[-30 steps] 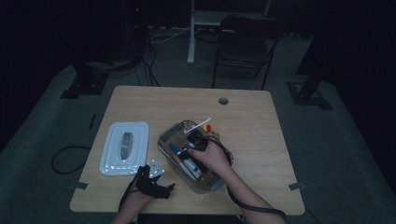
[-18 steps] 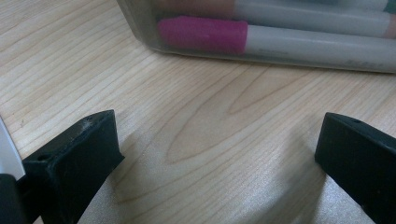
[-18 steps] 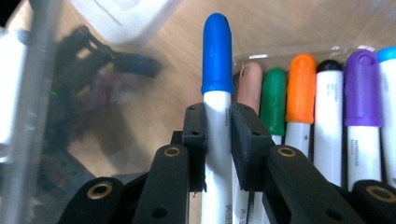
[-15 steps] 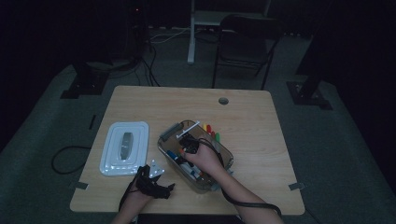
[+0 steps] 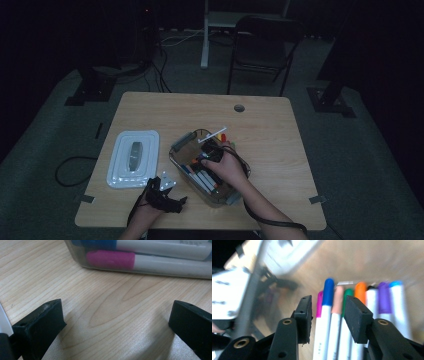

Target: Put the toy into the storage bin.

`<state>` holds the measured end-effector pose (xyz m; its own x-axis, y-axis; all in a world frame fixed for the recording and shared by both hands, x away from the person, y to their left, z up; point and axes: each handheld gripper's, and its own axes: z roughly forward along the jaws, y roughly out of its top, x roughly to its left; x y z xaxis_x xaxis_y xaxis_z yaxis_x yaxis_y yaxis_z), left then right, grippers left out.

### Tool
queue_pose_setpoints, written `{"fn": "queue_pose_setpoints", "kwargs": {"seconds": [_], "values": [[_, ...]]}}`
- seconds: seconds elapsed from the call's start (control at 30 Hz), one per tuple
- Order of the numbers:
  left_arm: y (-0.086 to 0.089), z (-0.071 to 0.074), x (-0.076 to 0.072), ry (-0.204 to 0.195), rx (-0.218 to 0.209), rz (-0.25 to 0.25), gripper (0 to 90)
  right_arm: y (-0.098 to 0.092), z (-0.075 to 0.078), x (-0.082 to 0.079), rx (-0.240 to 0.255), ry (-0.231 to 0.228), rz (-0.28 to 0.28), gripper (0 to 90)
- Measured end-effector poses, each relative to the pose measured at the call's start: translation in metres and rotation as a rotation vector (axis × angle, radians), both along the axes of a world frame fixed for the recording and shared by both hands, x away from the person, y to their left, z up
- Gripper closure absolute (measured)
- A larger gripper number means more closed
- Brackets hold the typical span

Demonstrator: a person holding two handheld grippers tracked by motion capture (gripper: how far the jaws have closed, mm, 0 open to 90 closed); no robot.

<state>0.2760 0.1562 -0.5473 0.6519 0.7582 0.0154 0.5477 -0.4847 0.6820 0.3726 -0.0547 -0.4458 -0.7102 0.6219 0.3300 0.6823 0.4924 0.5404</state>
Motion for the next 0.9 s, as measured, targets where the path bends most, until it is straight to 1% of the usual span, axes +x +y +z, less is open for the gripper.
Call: {"fn": "queue_pose_setpoints", "kwargs": {"seconds": [0.07,0.1,0.13,0.2,0.23,0.27,0.3,0.33,0.37,0.4,0.43,0.47,0.53,0.63,0.7,0.77,0.87,0.9], "values": [[0.0,0.0,0.0,0.0,0.0,0.0,0.5,0.0,0.0,0.0,0.0,0.0,0.0,58.6],[0.0,0.0,0.0,0.002,0.001,-0.001,0.5,-0.006,0.007,0.0,0.028,-0.017,-0.008,57.9],[0.0,0.0,0.0,0.002,0.001,-0.001,0.5,-0.021,0.025,-0.001,0.079,-0.046,-0.023,55.7],[0.0,0.0,0.0,0.0,0.0,0.0,0.5,-0.034,0.039,-0.001,0.112,-0.083,-0.055,54.3],[0.0,0.0,0.0,0.001,0.0,0.0,0.5,-0.04,0.045,0.0,0.115,-0.099,-0.068,54.1],[0.0,0.0,0.0,0.001,0.0,0.0,0.5,-0.04,0.045,0.0,0.115,-0.099,-0.068,54.1],[0.0,0.0,0.0,0.001,0.0,0.0,0.5,-0.048,0.05,0.001,0.126,-0.113,-0.087,53.6],[0.0,0.0,0.0,0.001,0.0,0.0,0.5,-0.062,0.056,0.004,0.143,-0.133,-0.125,52.4],[0.0,0.0,0.0,0.001,0.0,0.0,0.5,-0.077,0.059,0.007,0.142,-0.146,-0.156,51.1],[0.0,0.0,0.0,0.001,0.0,0.0,0.5,-0.077,0.059,0.007,0.142,-0.146,-0.156,51.1],[0.0,0.0,0.0,0.0,0.0,0.0,0.5,-0.093,0.059,0.011,0.133,-0.165,-0.202,50.8],[0.0,0.0,0.0,0.0,0.0,0.0,0.5,-0.093,0.059,0.011,0.133,-0.165,-0.202,50.8],[0.0,0.0,0.0,-0.001,0.0,0.001,0.5,-0.109,0.054,0.016,0.11,-0.179,-0.251,50.8],[0.0,0.0,0.0,-0.001,-0.001,0.001,0.5,-0.129,0.039,0.024,0.072,-0.168,-0.315,52.3],[0.0,0.0,0.0,0.001,0.001,-0.001,0.5,-0.139,0.024,0.03,0.054,-0.139,-0.354,54.2],[0.0,0.0,0.0,0.001,0.002,-0.001,0.5,-0.144,0.01,0.035,0.038,-0.108,-0.382,55.4],[0.0,0.0,0.0,0.001,0.002,-0.001,0.5,-0.147,-0.015,0.042,0.022,-0.058,-0.407,56.4],[0.0,0.0,0.0,0.001,0.001,-0.001,0.5,-0.147,-0.023,0.044,0.024,-0.042,-0.417,57.3]]}}
